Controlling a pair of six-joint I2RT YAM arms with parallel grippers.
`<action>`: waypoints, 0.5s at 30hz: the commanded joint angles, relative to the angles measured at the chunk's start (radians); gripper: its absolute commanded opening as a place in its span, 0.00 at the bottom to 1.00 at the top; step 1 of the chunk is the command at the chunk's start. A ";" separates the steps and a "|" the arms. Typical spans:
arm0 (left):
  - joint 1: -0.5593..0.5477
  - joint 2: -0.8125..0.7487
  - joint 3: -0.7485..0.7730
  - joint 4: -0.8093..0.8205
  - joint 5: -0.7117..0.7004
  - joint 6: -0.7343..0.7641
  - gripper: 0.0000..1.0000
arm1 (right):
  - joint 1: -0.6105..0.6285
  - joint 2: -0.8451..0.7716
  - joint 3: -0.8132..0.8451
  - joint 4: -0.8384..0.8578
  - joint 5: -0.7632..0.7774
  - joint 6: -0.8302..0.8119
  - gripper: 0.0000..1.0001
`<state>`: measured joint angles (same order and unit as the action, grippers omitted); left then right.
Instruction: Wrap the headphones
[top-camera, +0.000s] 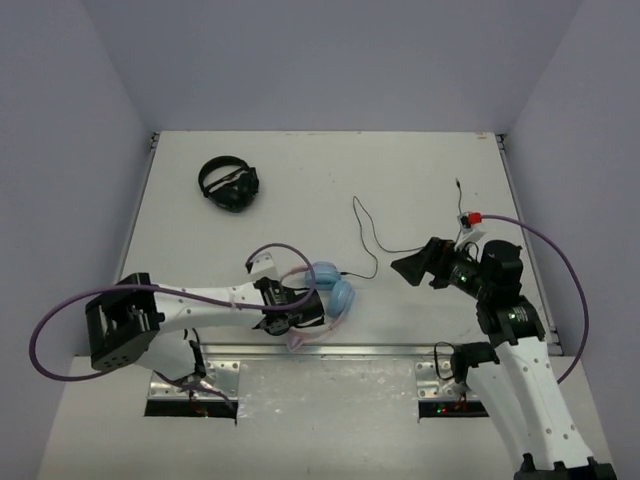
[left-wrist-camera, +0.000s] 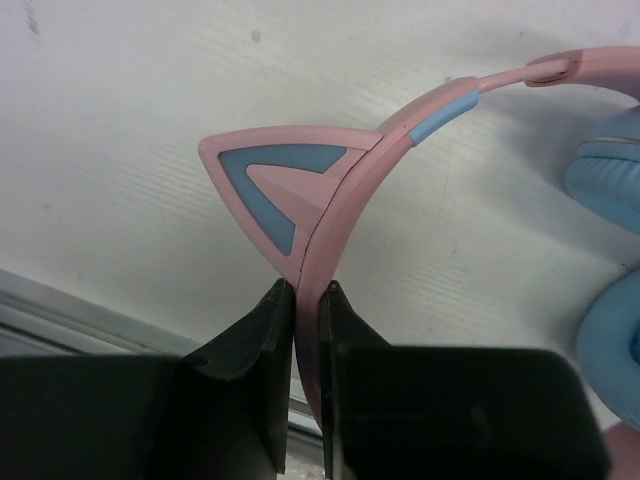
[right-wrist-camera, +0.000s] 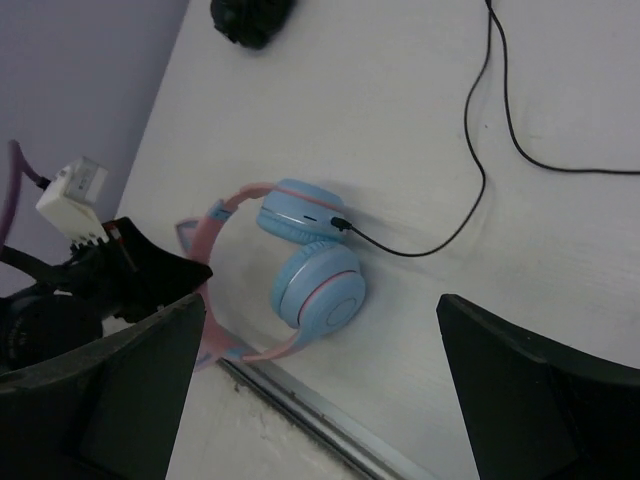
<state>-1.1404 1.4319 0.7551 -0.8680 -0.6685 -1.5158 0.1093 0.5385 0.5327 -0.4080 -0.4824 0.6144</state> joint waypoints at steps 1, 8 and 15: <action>-0.004 -0.103 0.195 -0.303 -0.216 0.000 0.00 | 0.007 -0.003 -0.117 0.544 -0.195 0.039 0.99; -0.002 -0.240 0.449 -0.448 -0.324 0.341 0.00 | 0.064 0.213 -0.136 0.822 -0.314 -0.220 0.99; 0.001 -0.315 0.582 -0.355 -0.451 0.587 0.00 | 0.227 0.440 -0.094 0.882 -0.124 -0.462 0.98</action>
<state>-1.1400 1.1503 1.2720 -1.3067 -1.0012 -1.0851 0.2981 0.9150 0.3916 0.3565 -0.6701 0.3023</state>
